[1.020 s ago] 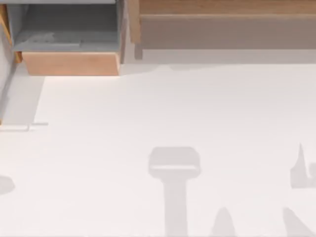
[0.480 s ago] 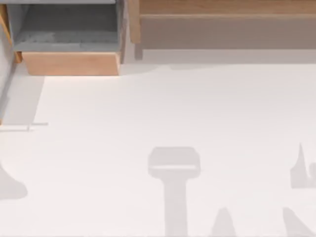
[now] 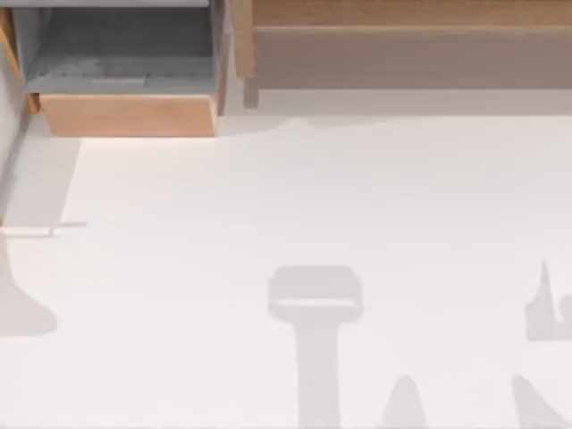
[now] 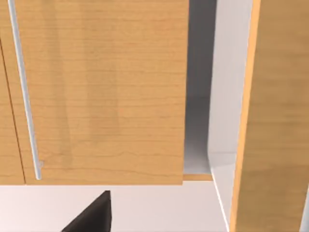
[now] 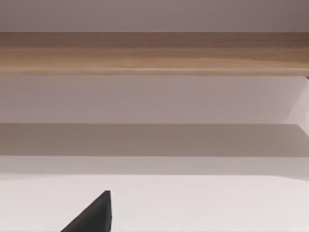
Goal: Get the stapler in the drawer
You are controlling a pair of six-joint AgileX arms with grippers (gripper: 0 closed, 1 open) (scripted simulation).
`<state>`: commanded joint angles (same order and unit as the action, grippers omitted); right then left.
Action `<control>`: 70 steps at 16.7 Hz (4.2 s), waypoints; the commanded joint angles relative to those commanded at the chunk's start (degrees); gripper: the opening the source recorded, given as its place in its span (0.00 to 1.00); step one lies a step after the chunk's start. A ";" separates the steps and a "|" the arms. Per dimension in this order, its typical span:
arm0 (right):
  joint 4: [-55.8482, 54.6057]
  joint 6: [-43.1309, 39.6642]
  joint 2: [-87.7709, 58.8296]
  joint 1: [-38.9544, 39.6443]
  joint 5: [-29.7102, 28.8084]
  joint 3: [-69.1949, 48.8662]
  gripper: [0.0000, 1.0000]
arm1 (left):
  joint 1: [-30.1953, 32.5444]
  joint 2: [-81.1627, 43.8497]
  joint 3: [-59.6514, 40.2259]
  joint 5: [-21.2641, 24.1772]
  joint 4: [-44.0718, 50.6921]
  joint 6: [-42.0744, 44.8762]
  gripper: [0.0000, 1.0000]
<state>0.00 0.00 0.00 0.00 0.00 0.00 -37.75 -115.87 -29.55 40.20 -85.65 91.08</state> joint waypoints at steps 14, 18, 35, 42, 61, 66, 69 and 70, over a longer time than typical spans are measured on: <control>0.00 0.00 0.00 0.00 0.00 0.00 1.00 | 0.00 0.00 0.00 0.00 0.00 0.00 0.10; 0.00 0.00 0.00 0.00 0.00 0.00 1.00 | 0.00 0.00 0.00 0.00 0.00 0.00 0.00; 0.00 0.00 0.00 0.00 0.00 0.00 1.00 | 6.83 -5.79 -12.49 -6.90 7.60 -0.50 0.00; 0.00 0.00 0.00 0.00 0.00 0.00 1.00 | 7.71 -7.33 -15.69 -7.91 9.53 -0.61 0.00; 0.00 0.00 0.00 0.00 0.00 0.00 1.00 | 13.94 -17.18 -37.62 -14.57 21.29 -0.90 0.00; 0.00 0.00 0.00 0.00 0.00 0.00 1.00 | 15.27 -19.39 -42.23 -15.59 24.02 -1.08 0.00; 0.00 0.00 0.00 0.00 0.00 0.00 1.00 | 15.27 -19.39 -42.23 -15.59 24.02 -1.08 0.08; 0.00 0.00 0.00 0.00 0.00 0.00 1.00 | 15.27 -19.39 -42.23 -15.59 24.02 -1.08 0.15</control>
<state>0.00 0.00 0.00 0.00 0.00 0.00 -22.49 -135.26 -71.78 24.61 -61.63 90.00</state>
